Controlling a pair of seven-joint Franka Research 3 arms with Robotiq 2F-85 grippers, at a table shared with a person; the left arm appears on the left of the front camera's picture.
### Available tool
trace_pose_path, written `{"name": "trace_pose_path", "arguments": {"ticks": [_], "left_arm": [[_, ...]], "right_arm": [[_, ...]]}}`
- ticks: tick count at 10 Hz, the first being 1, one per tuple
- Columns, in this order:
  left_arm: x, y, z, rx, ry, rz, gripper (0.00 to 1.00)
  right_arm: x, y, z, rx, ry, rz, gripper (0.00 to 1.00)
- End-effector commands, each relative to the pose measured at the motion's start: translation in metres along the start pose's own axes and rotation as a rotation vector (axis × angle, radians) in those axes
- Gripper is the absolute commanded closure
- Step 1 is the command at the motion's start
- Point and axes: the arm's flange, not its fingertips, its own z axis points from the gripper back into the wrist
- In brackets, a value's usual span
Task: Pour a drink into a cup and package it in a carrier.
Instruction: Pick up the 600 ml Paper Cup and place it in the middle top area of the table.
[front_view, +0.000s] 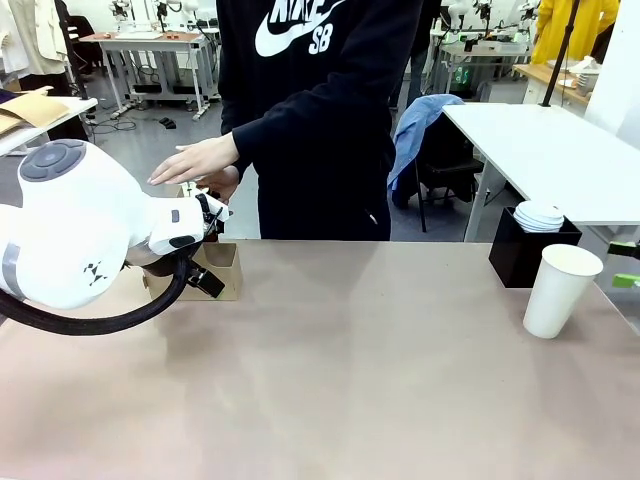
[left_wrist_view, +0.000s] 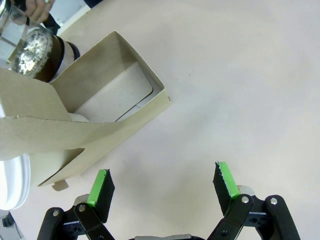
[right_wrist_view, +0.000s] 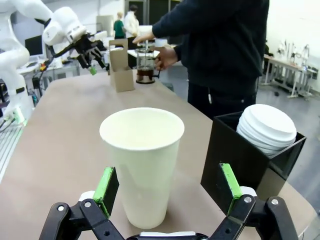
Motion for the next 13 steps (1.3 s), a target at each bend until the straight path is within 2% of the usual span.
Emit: {"name": "trace_pose_path", "arguments": {"ticks": [1,4,5,13], "left_arm": [[0.000,0.001,0.000,-0.001,0.000,0.002,0.00],[0.000,0.001,0.000,-0.001,0.000,0.002,0.00],[0.000,0.001,0.000,-0.001,0.000,0.002,0.00],[0.000,0.001,0.000,-0.001,0.000,0.002,0.00]], "right_arm": [[-0.013,0.000,-0.011,0.024,-0.046,0.054,0.00],[-0.037,0.002,-0.029,0.088,-0.064,-0.024,0.00],[-0.010,-0.003,-0.022,0.052,-0.038,0.003,0.00],[-0.034,-0.002,-0.048,0.149,-0.010,-0.084,0.00]]}}
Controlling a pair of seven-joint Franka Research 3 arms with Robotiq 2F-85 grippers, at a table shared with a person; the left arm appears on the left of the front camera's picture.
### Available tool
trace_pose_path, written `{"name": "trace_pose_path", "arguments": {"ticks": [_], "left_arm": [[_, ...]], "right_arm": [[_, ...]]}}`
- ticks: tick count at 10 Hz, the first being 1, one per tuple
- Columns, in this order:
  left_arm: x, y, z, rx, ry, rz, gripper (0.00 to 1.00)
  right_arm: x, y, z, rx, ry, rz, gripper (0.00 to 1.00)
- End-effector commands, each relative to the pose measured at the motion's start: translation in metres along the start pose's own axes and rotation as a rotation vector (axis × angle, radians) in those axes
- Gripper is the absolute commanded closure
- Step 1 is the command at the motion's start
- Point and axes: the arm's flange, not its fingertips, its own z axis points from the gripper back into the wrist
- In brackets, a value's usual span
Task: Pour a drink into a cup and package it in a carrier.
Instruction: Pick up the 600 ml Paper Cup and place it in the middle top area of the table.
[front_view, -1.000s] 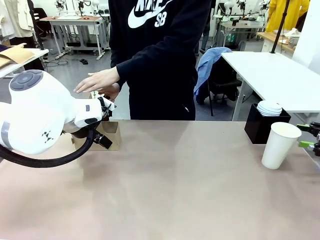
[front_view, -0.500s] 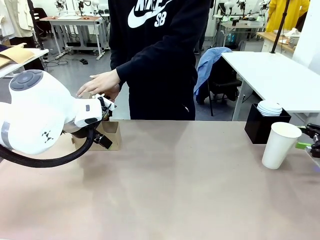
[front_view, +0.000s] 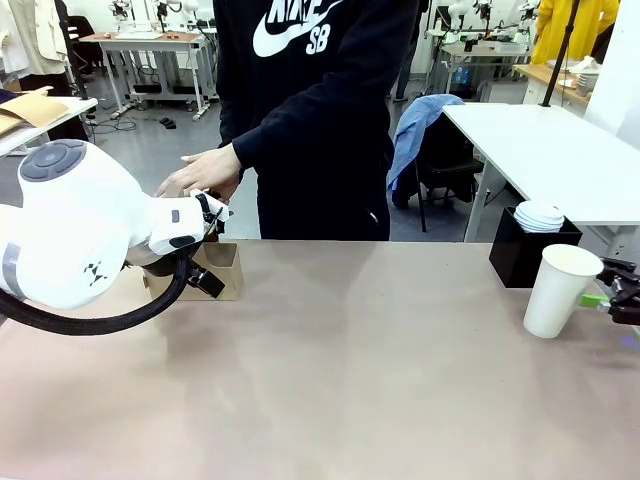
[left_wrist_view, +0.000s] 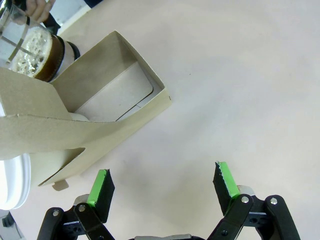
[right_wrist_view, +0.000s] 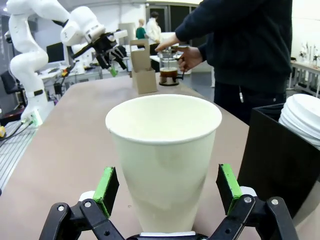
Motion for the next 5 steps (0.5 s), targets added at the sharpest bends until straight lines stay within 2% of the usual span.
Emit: {"name": "trace_pose_path", "arguments": {"ticks": [1,5], "left_arm": [[0.000,0.001,0.000,-0.001,0.000,0.002,0.00],[0.000,0.001,0.000,-0.001,0.000,0.002,0.00]], "right_arm": [[-0.003,-0.008,-0.009,0.038,0.029,-0.035,0.00],[-0.016,-0.009,-0.032,0.102,0.026,-0.069,0.00]]}}
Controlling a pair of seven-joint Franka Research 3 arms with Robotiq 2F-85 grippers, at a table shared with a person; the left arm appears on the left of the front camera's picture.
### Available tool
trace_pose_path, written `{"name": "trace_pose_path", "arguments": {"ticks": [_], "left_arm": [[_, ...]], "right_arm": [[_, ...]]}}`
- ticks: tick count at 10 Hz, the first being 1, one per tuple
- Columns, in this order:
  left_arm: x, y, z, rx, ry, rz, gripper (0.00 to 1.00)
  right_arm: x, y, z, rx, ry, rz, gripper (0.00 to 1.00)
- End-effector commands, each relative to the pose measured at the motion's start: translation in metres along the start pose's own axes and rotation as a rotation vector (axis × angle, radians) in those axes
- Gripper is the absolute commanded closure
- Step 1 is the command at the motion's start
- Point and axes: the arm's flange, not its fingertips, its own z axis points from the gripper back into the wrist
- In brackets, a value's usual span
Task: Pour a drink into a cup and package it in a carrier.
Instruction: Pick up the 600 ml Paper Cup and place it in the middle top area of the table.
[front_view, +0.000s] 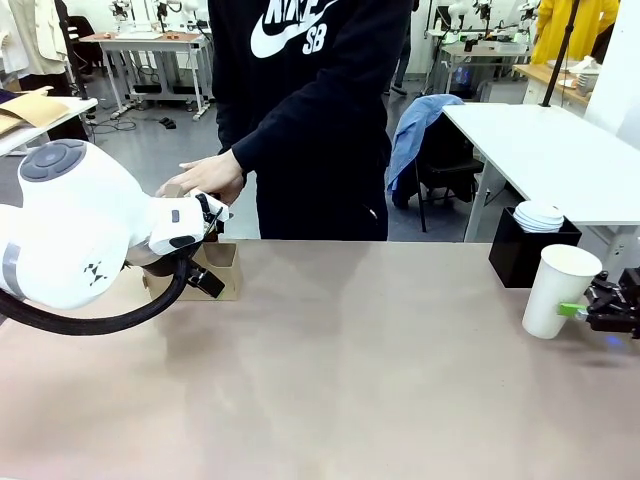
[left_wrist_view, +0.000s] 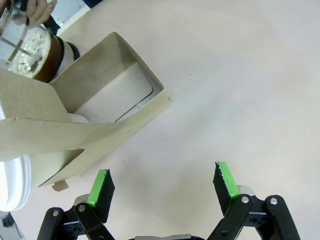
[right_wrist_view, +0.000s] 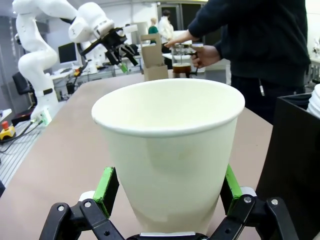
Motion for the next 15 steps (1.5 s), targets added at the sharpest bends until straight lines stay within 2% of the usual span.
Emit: {"name": "trace_pose_path", "arguments": {"ticks": [1,5,6,7,11,12,15], "left_arm": [[0.000,0.001,0.000,-0.001,0.000,0.002,0.00],[0.000,0.001,0.000,-0.001,0.000,0.002,0.00],[0.000,0.001,0.000,-0.001,0.000,0.002,0.00],[0.000,0.001,0.000,-0.001,0.000,0.002,0.00],[0.000,0.001,0.000,-0.001,0.000,0.002,0.00],[0.000,0.001,0.000,-0.001,0.000,0.002,0.00],[0.000,0.001,0.000,-0.001,0.000,0.002,0.00]], "right_arm": [[0.003,-0.006,-0.007,0.044,0.018,-0.032,0.00],[0.002,-0.009,-0.013,0.078,-0.017,-0.049,0.02],[0.003,-0.011,-0.011,0.077,-0.028,-0.051,0.19],[-0.001,-0.004,-0.015,0.051,-0.005,-0.022,0.19],[-0.001,-0.005,-0.014,0.054,-0.012,-0.024,0.19],[0.023,0.013,-0.023,-0.017,-0.029,-0.005,0.19],[0.101,0.058,-0.054,-0.168,0.018,-0.034,0.19]]}}
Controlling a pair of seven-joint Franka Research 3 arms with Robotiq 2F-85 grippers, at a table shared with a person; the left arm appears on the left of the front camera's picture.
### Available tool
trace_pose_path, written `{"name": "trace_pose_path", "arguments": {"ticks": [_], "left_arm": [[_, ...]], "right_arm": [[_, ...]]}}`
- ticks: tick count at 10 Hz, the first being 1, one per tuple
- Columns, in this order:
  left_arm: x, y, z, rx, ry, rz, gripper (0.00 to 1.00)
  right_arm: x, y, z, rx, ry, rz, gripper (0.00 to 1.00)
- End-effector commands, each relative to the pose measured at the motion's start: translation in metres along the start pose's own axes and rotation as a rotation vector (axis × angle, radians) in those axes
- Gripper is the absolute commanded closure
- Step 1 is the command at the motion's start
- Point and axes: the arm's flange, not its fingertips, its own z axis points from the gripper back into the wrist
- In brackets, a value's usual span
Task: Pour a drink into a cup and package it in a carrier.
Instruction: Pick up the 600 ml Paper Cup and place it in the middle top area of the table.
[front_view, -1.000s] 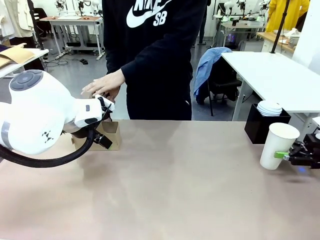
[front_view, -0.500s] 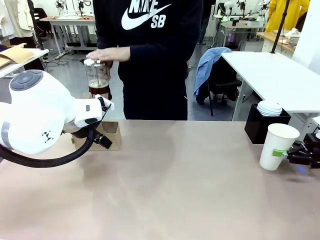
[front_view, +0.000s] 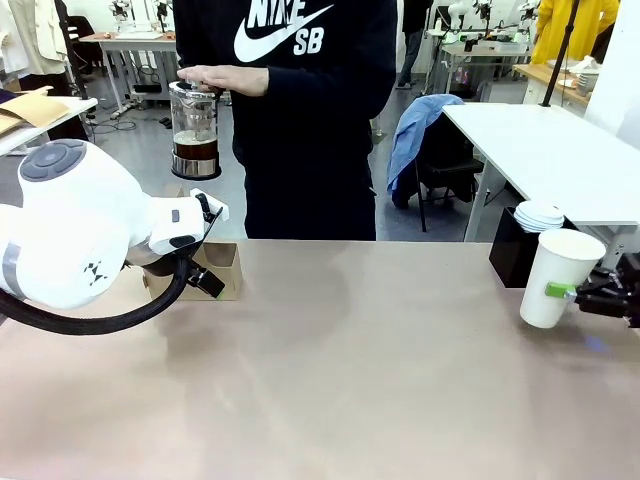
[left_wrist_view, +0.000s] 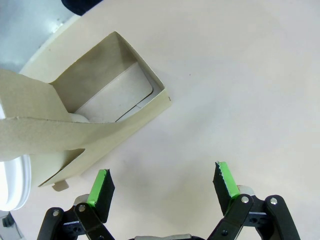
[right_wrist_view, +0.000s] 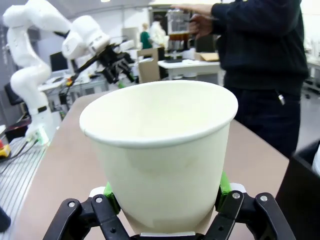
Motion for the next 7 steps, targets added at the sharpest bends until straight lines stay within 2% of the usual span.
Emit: {"name": "trace_pose_path", "arguments": {"ticks": [1,4,5,7], "left_arm": [[0.000,0.001,0.000,-0.001,0.000,0.003,0.00],[0.000,0.001,0.000,-0.001,0.000,0.003,0.00],[0.000,0.001,0.000,-0.001,0.000,0.003,0.00],[0.000,0.001,0.000,-0.001,0.000,0.003,0.00]], "right_arm": [[0.060,0.030,-0.033,-0.112,0.042,-0.009,0.19],[0.118,0.037,-0.109,-0.149,0.008,0.001,0.19],[0.127,0.029,-0.142,-0.156,0.011,-0.009,0.19],[0.122,0.008,-0.210,-0.179,-0.015,-0.024,0.19]]}}
